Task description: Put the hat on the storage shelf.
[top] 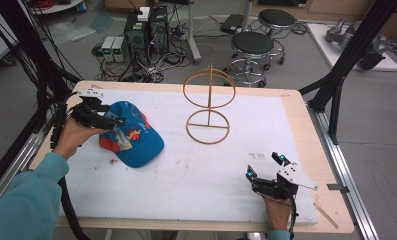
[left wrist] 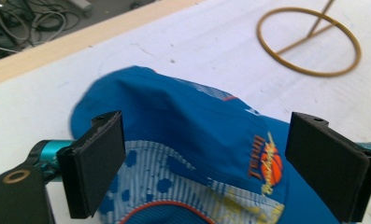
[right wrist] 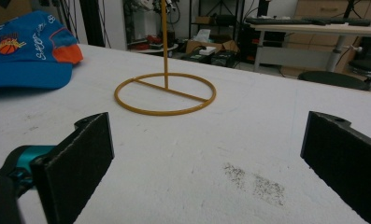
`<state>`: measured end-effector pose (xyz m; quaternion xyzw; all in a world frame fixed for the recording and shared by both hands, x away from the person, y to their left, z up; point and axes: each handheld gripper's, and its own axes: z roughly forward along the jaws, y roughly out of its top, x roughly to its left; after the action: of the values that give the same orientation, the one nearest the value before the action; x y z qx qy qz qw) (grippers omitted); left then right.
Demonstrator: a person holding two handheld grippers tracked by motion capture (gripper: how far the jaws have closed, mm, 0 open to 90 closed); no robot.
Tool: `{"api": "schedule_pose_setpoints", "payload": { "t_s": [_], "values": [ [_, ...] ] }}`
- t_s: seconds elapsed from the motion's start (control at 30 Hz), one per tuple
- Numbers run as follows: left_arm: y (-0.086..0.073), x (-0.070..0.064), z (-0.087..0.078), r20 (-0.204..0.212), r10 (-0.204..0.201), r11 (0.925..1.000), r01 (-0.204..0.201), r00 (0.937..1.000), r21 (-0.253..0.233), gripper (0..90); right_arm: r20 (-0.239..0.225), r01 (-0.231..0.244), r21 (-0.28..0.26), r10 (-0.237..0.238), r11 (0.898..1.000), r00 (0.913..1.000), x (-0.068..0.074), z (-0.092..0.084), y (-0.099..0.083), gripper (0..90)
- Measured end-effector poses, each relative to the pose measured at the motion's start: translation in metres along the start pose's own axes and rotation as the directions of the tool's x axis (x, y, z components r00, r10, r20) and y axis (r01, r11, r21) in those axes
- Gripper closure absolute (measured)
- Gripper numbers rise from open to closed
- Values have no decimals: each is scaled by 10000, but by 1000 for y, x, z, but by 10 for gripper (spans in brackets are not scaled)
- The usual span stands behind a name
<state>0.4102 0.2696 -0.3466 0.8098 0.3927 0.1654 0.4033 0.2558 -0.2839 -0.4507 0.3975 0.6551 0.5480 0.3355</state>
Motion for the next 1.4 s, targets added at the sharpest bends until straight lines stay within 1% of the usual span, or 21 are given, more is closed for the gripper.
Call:
{"api": "schedule_pose_setpoints", "payload": {
  "t_s": [0.1,0.23,0.33,0.5,0.53,0.6,0.67,0.77,0.83,0.87,0.9,0.97,1.03,1.07,1.13,1.2,1.23,1.3,1.33,1.37,1.4],
  "values": [
    [-4,-3,4,106,188,9997,-189,9998,138,127,-5,-6,0,6,10000,10000,0,0,0,14],
    [-12,-5,12,185,400,9974,-411,9990,599,130,-15,-9,6,9,10000,10000,0,0,0,14],
    [-16,-4,15,280,325,9982,-338,9991,498,130,-17,-4,-3,4,10000,10000,0,0,0,14],
    [-22,-7,23,555,247,9969,-287,9982,730,127,-30,-9,-1,9,10000,10000,0,0,0,14],
    [-22,-8,25,567,280,9964,-325,9980,787,127,-25,-7,2,7,10000,10000,0,0,0,14],
    [-23,-9,29,675,483,9942,-545,9966,932,126,-22,-11,-12,11,10000,10000,0,0,0,14],
    [-24,-10,32,622,599,9933,-656,9963,950,126,-24,-6,-6,6,10000,10000,0,0,0,14],
    [-23,-13,37,629,653,9924,-714,9959,999,126,-27,-17,2,17,10000,10000,0,0,0,14],
    [-23,-15,40,656,766,9897,-839,9949,1164,126,-28,-11,0,11,10000,10000,0,0,0,14],
    [-23,-16,41,582,753,9893,-819,9955,1208,128,-21,38,-28,-38,10000,10000,-1,0,0,14],
    [-24,-16,43,617,778,9884,-851,9951,1262,131,-33,-5,-3,5,10000,10000,0,0,0,14],
    [-24,-17,44,668,813,9873,-895,9945,1310,159,-59,34,-23,-34,10000,10000,0,0,0,14],
    [-26,-17,45,648,793,9882,-870,9947,1260,201,-61,24,-49,-25,10000,10000,0,-1,0,14],
    [-26,-16,45,697,741,9884,-826,9948,1276,212,-63,6,-51,-7,10000,10000,0,-1,0,14],
    [-28,-16,45,841,738,9885,-840,9937,1259,270,-66,-77,-34,77,10000,9999,0,-1,0,14],
    [-29,-15,45,817,631,9859,-748,9947,1495,286,-65,-59,-34,58,10000,10000,0,-1,0,14],
    [-30,-14,46,824,439,9855,-567,9956,1598,297,-66,-59,-34,59,10000,10000,0,-1,0,14],
    [-31,-14,46,1020,394,9844,-562,9940,1670,329,-76,-26,-53,26,10000,10000,0,-1,0,14],
    [-31,-14,46,1130,393,9838,-583,9928,1697,365,-63,-69,-34,69,10000,10000,0,-1,0,14],
    [-31,-15,45,1290,453,9836,-668,9906,1674,423,-65,-58,-35,58,10000,10000,0,-1,0,14],
    [-31,-16,45,1354,527,9826,-755,9894,1695,465,-55,-57,-32,57,10000,10000,0,-1,0,14]
  ]
}}
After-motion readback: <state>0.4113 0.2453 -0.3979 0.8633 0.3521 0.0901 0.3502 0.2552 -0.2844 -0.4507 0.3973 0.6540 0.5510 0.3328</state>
